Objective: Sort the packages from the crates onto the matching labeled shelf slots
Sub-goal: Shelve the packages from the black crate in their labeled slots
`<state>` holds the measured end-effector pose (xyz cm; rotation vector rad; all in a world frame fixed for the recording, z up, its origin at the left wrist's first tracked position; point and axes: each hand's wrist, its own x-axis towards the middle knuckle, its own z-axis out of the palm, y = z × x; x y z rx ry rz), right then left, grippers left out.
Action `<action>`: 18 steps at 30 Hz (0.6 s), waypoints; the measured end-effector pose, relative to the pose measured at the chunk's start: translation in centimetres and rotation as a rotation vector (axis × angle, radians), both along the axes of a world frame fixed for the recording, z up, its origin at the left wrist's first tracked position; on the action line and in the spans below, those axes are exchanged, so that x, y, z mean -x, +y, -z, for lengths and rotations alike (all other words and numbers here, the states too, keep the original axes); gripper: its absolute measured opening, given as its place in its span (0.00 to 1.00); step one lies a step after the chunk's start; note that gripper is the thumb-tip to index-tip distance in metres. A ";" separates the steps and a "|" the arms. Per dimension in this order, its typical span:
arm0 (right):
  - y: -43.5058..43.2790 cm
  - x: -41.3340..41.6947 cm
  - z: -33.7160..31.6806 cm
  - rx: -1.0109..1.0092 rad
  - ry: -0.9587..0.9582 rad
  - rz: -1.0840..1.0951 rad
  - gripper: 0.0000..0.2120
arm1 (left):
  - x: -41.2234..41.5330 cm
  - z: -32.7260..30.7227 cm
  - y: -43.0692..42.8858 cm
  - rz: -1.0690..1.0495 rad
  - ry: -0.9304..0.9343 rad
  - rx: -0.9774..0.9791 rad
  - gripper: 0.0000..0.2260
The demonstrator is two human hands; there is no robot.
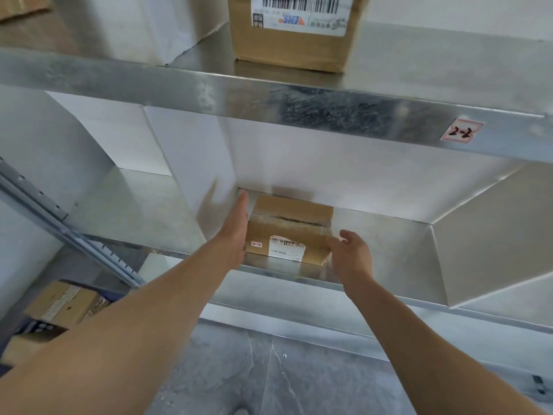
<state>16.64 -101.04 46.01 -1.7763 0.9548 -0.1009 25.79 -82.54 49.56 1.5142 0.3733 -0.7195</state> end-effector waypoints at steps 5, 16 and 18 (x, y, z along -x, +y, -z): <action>0.3 0.4 -2.5 0.067 -0.108 -0.037 0.25 | 1.6 -1.8 0.2 -0.099 -0.098 0.032 0.37; 4.3 2.9 -6.7 0.064 -0.404 -0.114 0.09 | 6.5 -4.2 2.3 -0.106 -0.201 0.083 0.29; 5.6 3.4 -7.4 0.057 -0.422 -0.149 0.16 | 7.4 -4.3 3.4 -0.094 -0.208 0.096 0.31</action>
